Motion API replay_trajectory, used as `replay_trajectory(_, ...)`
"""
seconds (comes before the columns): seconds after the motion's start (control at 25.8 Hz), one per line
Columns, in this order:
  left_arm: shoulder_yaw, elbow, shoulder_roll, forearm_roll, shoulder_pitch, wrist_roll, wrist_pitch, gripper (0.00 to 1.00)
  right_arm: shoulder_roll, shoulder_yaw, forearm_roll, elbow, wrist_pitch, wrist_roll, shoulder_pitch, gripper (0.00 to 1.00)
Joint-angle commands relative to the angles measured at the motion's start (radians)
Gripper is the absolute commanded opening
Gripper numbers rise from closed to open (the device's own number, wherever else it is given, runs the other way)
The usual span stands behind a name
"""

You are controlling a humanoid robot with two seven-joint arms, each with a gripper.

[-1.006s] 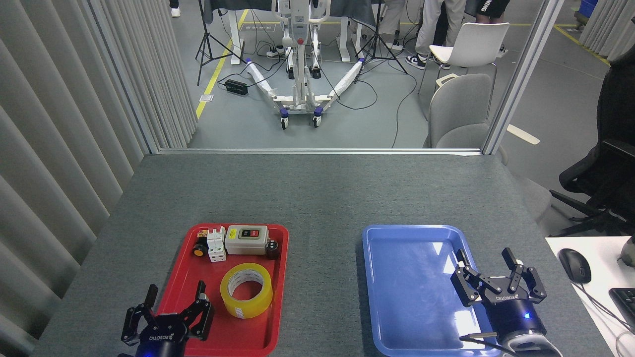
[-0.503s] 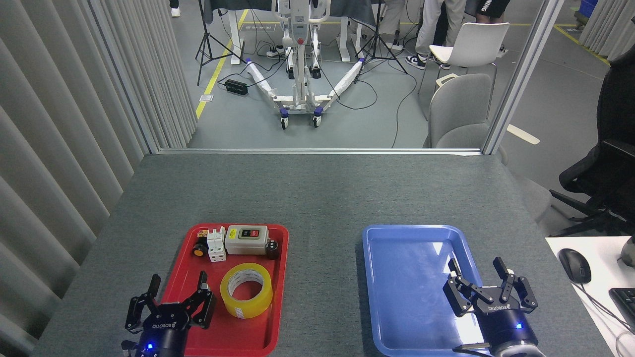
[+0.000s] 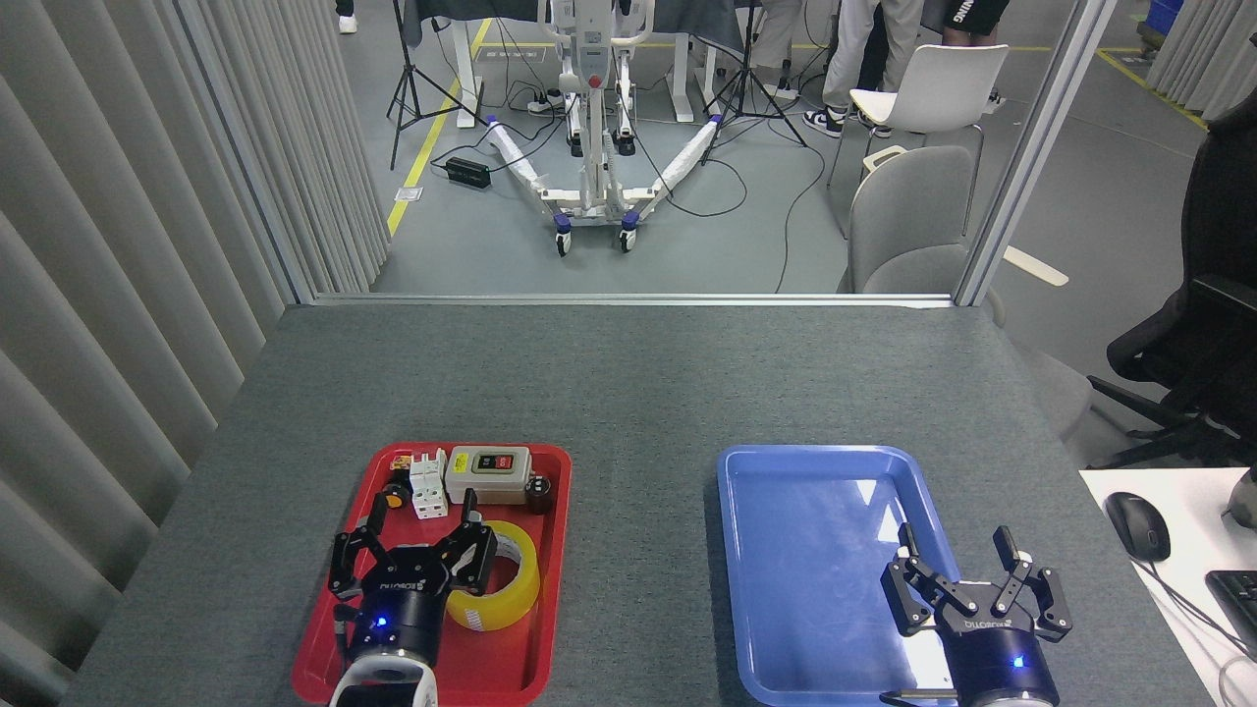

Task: Place and move tape with both arms
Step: 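Lower the left gripper onto the yellow tape roll in the red tray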

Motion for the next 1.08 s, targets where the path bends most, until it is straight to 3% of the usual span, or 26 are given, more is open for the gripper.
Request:
replay_trajectory(0.0,-0.028,0.034,-0.041,-0.047,-0.006,-0.001,0.034,0.99,-0.002,0.029,0.020,-0.002,0.058,-0.003,0.006,1.00)
replay_trajectory(0.23,-0.029,0.048,-0.035,-0.067,-0.037,-0.032,0.052,1.00,0.000,0.031,0.042,-0.002,0.061,-0.006,0.008,1.00)
replay_trajectory(0.35,-0.028,0.045,-0.031,-0.060,-0.071,-0.099,0.051,1.00,0.000,0.031,0.040,-0.009,0.068,0.000,0.006,1.00)
replay_trajectory(0.66,-0.020,-0.024,-0.025,-0.057,-0.084,-0.590,0.055,1.00,-0.008,0.034,0.040,-0.022,0.088,0.009,0.012,1.00)
replay_trajectory(0.77,-0.018,-0.027,-0.027,-0.056,-0.092,-0.719,0.074,1.00,-0.011,0.035,0.040,-0.021,0.089,0.008,0.020,1.00)
replay_trajectory(1.05,-0.020,-0.026,-0.027,0.053,-0.178,-1.020,0.213,1.00,-0.011,0.071,0.060,-0.022,0.108,0.023,0.018,1.00)
